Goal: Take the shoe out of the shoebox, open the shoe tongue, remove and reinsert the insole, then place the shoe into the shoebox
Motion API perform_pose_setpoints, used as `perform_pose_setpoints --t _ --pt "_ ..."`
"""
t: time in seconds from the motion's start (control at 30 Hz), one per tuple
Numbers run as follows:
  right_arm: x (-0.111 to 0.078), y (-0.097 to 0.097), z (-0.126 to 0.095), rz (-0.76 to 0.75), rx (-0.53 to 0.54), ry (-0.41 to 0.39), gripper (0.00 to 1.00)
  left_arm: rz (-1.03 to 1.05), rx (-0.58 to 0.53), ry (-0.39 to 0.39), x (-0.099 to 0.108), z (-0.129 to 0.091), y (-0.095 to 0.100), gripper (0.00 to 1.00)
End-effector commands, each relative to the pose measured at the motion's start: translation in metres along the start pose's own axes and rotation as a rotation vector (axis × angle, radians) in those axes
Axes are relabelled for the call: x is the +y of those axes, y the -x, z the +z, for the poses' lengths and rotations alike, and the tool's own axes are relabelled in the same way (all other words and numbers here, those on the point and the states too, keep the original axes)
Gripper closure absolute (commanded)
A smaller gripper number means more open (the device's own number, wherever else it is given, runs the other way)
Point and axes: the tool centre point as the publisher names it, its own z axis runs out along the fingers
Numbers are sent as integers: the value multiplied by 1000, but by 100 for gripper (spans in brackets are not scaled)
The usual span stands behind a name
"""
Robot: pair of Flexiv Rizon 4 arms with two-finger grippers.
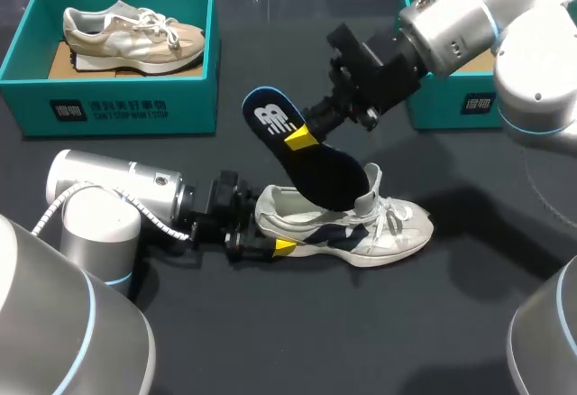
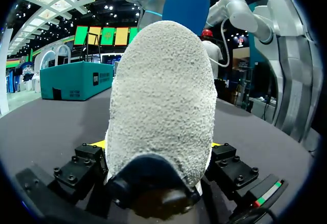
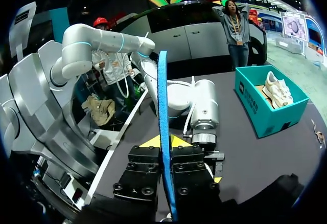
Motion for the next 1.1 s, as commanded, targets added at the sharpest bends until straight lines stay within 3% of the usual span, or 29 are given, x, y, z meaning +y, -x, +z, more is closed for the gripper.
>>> perform_pose_setpoints --t 0.03,0.17,0.27,0.3,0.83,1.1 --pt "10 -11 -13 -5 -15 96 100 0 -1 0 2 0 0 100" --pt "27 -41 -43 8 -25 166 100 0 -1 0 2 0 0 100" --pt "27 -63 -64 -18 -18 384 100 0 -1 0 2 0 0 100" --pt "25 -70 -70 -16 16 411 100 0 -1 0 2 0 0 100" --pt "22 -78 -78 57 -2 405 100 0 -1 0 2 0 0 100" --pt "11 -113 -89 192 -87 467 100 0 -1 0 2 0 0 100"
